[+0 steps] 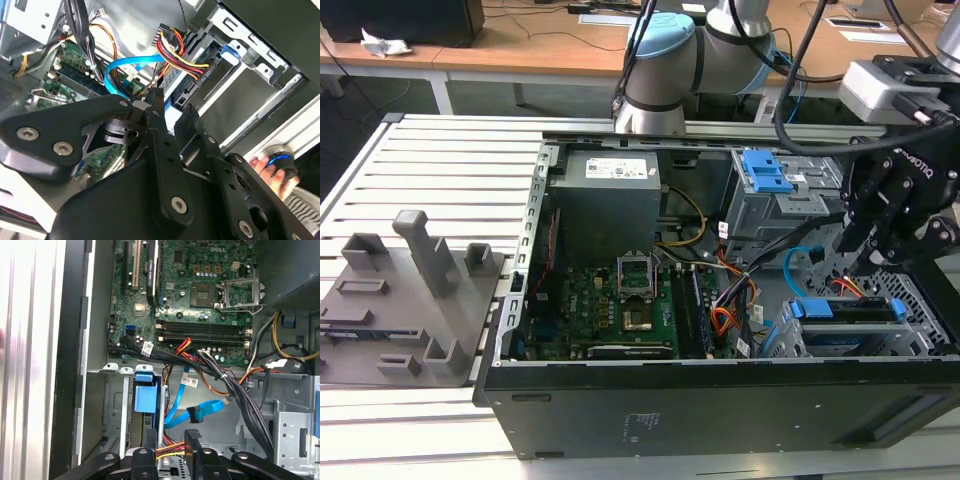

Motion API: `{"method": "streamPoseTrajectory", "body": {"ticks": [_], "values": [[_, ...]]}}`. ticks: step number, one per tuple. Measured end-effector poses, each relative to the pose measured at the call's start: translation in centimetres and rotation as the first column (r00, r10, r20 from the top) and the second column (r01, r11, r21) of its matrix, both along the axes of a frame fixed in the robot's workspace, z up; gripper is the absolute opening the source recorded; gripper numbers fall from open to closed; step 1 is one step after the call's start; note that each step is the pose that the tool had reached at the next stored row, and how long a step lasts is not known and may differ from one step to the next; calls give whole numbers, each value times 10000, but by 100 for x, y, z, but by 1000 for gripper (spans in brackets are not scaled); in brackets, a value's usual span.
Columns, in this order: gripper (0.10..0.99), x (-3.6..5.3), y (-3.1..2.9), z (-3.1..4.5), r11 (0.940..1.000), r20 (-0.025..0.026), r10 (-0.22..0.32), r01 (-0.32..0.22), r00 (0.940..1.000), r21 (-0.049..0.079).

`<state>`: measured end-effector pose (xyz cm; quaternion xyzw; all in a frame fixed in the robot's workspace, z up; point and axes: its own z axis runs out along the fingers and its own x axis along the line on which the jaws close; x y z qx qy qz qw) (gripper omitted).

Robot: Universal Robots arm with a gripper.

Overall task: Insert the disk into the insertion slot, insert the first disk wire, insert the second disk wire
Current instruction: 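Insert the second disk wire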

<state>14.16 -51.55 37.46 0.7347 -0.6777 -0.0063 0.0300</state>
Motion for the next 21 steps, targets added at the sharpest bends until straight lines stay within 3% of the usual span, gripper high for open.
{"method": "streamPoseTrajectory", "body": {"ticks": [2, 8, 10, 13, 17, 21], "values": [[361, 0, 0, 0, 9976, -1, 696, -696, 9976, 0], [361, -9, 10, 0, 9974, 0, 719, -719, 9974, 0], [361, -30, 91, -3, 9974, 0, 722, -722, 9974, -1], [361, -54, 163, -7, 9974, 0, 722, -722, 9974, 1], [361, -193, 189, -42, 9974, 0, 726, -726, 9974, 0], [361, -234, 212, -104, 9972, -2, 752, -752, 9972, -19]]}}
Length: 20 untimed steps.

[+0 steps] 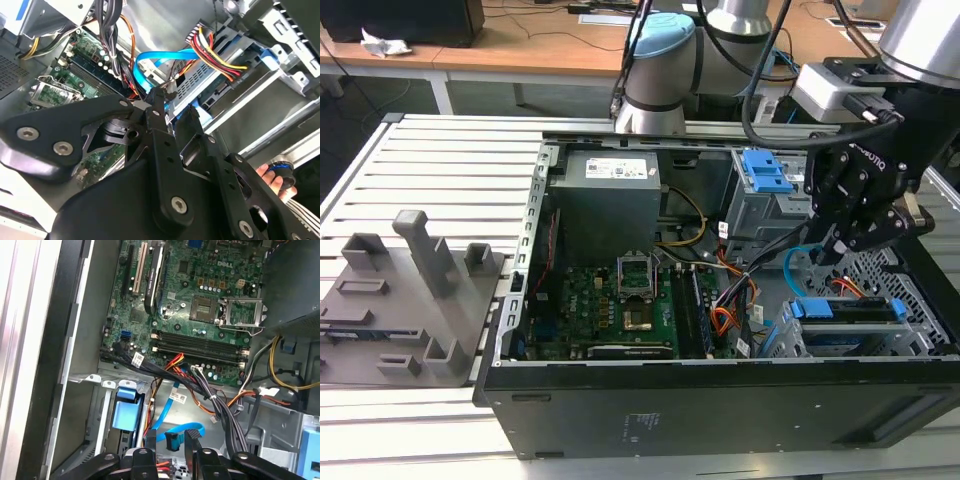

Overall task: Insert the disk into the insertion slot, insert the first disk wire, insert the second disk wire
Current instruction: 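Insert the second disk wire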

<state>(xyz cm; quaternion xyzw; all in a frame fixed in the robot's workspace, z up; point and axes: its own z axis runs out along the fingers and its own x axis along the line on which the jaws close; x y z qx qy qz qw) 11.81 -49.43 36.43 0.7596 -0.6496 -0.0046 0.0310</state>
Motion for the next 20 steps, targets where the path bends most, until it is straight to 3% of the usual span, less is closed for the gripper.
{"method": "streamPoseTrajectory", "body": {"ticks": [4, 8, 9, 12, 17, 20], "values": [[361, -20, 4, -55, 10000, 0, 40, -40, 10000, -29], [361, -24, 3, -62, 10000, 0, 66, -66, 10000, -54], [349, -24, 3, -62, 10000, 0, 71, -71, 10000, -53], [165, -24, 3, -62, 10000, 0, 82, -82, 10000, -53], [165, -24, 0, -63, 9999, 0, 96, -96, 10000, -51], [165, -25, -52, -62, 9999, 0, 103, -103, 9999, -52]]}}
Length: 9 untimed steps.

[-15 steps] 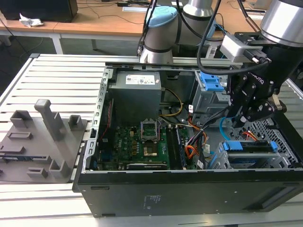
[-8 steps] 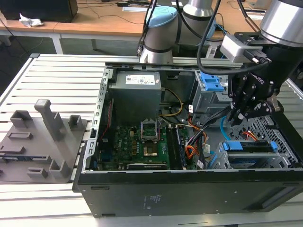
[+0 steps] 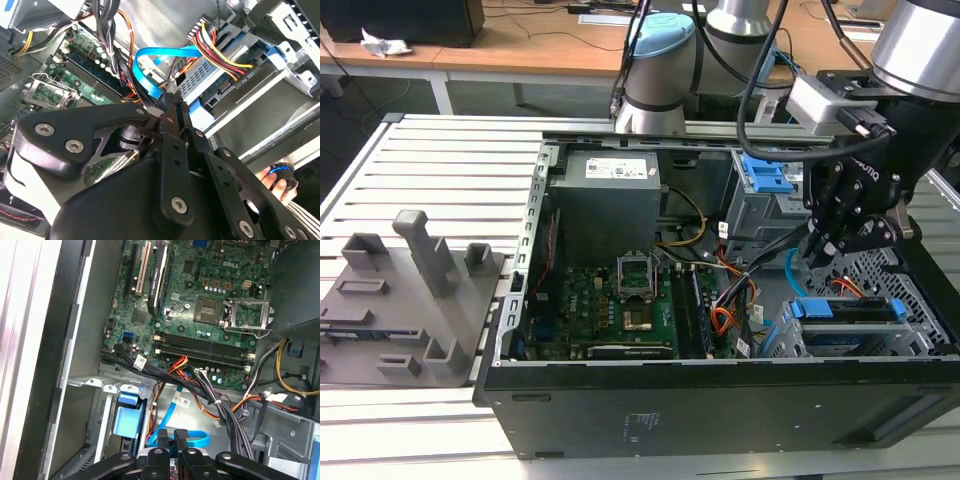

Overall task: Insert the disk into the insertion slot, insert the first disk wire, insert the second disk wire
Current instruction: 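Insert the second disk wire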

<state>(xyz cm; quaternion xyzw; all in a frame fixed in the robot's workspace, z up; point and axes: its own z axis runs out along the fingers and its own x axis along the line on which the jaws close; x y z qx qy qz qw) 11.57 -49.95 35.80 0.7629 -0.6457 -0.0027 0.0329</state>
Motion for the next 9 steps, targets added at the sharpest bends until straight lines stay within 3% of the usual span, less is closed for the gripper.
{"method": "streamPoseTrajectory", "body": {"ticks": [1, 4, 6, 9], "values": [[165, 0, -21, 0, 10000, 0, 2, -2, 10000, 0], [165, 1, -197, 0, 10000, 0, 17, -17, 10000, -1], [165, 1, -253, -1, 10000, 0, 22, -22, 10000, 1], [165, 113, -324, -16, 10000, -20, 38, -38, 10000, 0]]}}
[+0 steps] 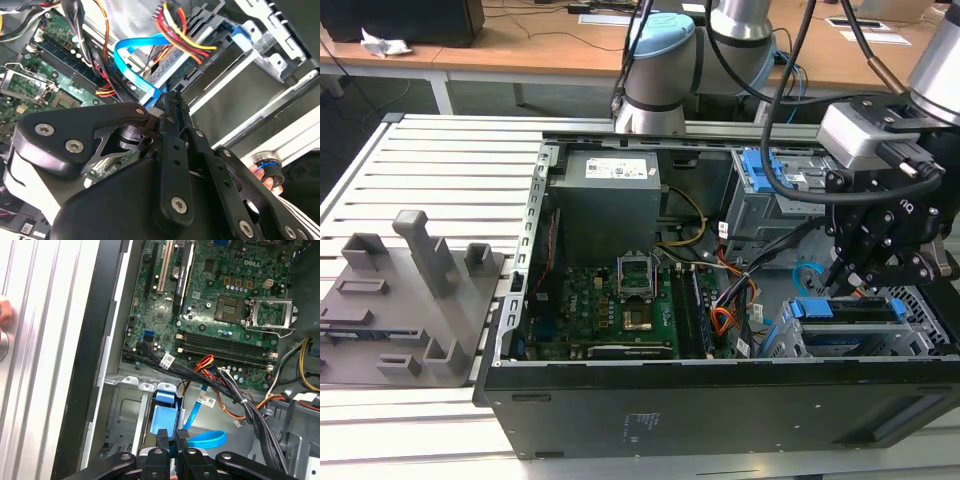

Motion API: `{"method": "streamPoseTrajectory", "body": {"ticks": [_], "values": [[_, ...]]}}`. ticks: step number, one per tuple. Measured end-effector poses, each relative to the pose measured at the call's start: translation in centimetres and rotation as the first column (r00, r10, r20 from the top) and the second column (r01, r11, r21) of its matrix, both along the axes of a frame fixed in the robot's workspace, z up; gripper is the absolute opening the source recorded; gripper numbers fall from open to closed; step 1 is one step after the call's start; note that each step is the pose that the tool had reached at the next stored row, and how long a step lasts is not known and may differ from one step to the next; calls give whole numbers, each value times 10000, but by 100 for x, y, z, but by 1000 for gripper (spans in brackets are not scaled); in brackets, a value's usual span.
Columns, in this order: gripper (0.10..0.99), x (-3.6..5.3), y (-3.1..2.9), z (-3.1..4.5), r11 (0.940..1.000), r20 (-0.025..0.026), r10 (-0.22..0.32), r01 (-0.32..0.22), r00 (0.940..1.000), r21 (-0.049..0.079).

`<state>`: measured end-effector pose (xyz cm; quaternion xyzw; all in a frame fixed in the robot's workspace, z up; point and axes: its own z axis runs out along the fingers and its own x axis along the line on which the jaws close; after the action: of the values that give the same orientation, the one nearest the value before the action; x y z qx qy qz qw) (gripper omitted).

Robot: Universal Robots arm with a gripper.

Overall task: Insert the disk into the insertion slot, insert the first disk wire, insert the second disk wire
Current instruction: 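Insert the second disk wire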

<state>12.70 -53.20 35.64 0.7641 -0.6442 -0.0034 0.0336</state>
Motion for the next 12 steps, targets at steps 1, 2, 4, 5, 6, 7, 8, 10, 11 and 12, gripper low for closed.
{"method": "streamPoseTrajectory", "body": {"ticks": [1, 2, 4, 5, 6, 7, 8, 10, 11, 12], "values": [[165, 16, -9, -4, 10000, -3, 2, -2, 10000, 1], [165, 34, -15, -9, 10000, -6, 4, -4, 10000, 1], [165, 99, -28, -57, 10000, -15, 14, -14, 10000, -3], [165, 124, -29, -69, 10000, -16, 18, -18, 10000, 0], [165, 138, -29, -75, 10000, -17, 18, -18, 10000, 1], [165, 147, -29, -81, 10000, -17, 11, -11, 10000, 0], [165, 151, -30, -89, 10000, -17, -96, 96, 10000, -2], [165, 152, -30, -99, 9981, -17, -624, 624, 9981, -2], [165, 152, -29, -101, 9972, -17, -753, 753, 9972, -1], [165, 152, -30, -104, 9956, -17, -938, 938, 9956, -2]]}}
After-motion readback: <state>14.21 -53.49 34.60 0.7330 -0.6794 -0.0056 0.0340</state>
